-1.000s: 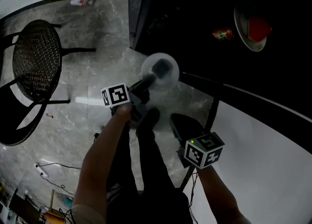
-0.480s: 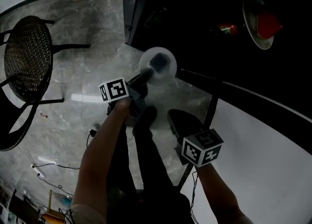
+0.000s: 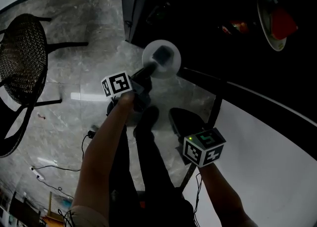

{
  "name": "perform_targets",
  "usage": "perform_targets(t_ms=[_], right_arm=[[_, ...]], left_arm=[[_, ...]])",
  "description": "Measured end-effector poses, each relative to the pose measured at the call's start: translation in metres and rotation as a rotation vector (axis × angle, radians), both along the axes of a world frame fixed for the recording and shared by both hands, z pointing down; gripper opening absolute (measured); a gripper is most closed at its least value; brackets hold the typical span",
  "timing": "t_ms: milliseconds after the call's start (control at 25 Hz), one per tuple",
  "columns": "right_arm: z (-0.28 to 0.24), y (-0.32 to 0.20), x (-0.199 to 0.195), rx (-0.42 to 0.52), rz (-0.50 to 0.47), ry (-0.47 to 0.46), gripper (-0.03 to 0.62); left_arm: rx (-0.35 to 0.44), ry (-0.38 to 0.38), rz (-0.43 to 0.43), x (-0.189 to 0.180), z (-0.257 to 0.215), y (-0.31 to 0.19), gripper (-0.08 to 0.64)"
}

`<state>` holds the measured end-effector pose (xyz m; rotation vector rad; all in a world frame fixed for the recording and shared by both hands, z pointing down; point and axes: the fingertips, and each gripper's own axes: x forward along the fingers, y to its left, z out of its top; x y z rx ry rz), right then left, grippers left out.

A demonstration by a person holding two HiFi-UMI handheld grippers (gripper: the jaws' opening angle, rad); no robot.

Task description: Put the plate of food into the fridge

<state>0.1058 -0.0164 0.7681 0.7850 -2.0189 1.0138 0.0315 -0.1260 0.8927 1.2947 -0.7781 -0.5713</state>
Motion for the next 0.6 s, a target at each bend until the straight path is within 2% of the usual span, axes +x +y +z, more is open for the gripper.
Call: perform_targets(t_ms=[600], right_arm=[[0.030, -0.002, 0.011, -0.008, -0.039, 0.027, 0.028]], left_arm=[[-0.010, -0.021, -0.023, 0.009, 0.035, -0.017, 0.021]])
